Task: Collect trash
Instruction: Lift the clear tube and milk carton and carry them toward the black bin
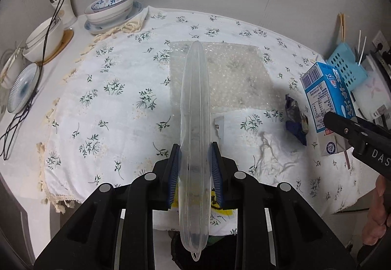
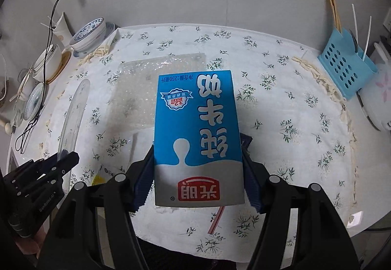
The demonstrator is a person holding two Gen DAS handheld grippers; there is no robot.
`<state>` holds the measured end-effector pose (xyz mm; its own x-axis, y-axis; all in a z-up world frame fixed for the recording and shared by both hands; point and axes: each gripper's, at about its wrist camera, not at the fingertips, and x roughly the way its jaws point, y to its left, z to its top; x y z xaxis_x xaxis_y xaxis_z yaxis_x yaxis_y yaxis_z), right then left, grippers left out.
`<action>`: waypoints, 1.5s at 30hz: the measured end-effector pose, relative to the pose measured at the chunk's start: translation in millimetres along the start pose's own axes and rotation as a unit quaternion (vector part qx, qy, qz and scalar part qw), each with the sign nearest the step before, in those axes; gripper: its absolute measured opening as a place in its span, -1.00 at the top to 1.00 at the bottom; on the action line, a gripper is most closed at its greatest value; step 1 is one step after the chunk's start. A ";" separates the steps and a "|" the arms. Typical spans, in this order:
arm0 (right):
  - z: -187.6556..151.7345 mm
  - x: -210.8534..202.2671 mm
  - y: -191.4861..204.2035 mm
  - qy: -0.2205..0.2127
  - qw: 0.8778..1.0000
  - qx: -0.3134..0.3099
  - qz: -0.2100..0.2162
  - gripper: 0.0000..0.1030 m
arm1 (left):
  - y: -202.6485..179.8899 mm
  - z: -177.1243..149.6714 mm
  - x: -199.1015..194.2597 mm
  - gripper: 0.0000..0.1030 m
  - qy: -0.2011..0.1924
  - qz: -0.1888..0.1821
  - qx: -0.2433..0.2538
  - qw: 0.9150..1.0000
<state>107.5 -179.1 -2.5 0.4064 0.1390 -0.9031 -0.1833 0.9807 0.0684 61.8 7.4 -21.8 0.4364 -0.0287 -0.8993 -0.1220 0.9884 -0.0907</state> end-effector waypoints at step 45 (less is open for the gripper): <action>-135.6 -81.8 17.0 -0.041 0.999 0.005 0.025 -0.19 | -18.2 -114.9 -62.8 0.53 -0.016 -0.063 0.020 0.998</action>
<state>-50.2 -192.5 15.0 0.4681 0.1985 -0.8611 -0.1961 0.9735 0.1178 -65.9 -25.9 -12.8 0.4749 -0.1488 -0.8673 -0.0289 0.9824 -0.1843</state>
